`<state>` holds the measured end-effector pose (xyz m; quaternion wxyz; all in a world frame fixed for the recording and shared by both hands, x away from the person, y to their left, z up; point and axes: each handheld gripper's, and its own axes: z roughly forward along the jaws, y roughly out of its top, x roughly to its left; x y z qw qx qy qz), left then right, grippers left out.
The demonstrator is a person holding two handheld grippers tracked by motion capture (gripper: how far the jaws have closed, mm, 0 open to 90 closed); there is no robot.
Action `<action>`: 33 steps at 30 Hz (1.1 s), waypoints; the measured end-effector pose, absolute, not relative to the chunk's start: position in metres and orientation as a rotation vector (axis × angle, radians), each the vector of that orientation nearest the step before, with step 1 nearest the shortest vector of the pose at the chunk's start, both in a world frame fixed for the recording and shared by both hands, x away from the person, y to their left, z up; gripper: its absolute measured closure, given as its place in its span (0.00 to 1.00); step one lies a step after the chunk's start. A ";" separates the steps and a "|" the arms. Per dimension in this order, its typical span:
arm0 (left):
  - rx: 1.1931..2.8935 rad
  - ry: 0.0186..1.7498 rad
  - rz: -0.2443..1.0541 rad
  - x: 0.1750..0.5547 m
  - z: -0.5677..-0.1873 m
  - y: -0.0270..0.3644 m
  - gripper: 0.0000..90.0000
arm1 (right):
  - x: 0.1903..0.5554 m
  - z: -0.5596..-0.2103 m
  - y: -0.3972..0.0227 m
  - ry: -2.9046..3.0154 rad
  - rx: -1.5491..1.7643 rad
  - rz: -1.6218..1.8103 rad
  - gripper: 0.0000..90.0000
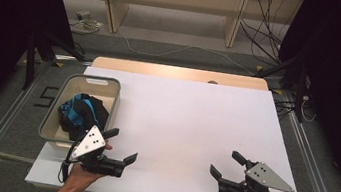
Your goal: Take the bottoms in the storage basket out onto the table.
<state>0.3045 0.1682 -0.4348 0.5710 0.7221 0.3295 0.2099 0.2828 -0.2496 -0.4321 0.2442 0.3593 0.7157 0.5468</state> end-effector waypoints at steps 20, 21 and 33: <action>1.675 0.776 0.519 0.311 -0.428 0.169 0.01 | 0.282 -0.432 -0.246 1.958 0.969 1.495 0.18; 1.674 0.778 0.520 0.311 -0.428 0.168 0.01 | 0.282 -0.431 -0.246 1.958 0.970 1.496 0.18; 1.672 0.781 0.519 0.317 -0.423 0.164 0.01 | 0.282 -0.432 -0.246 1.956 0.971 1.494 0.18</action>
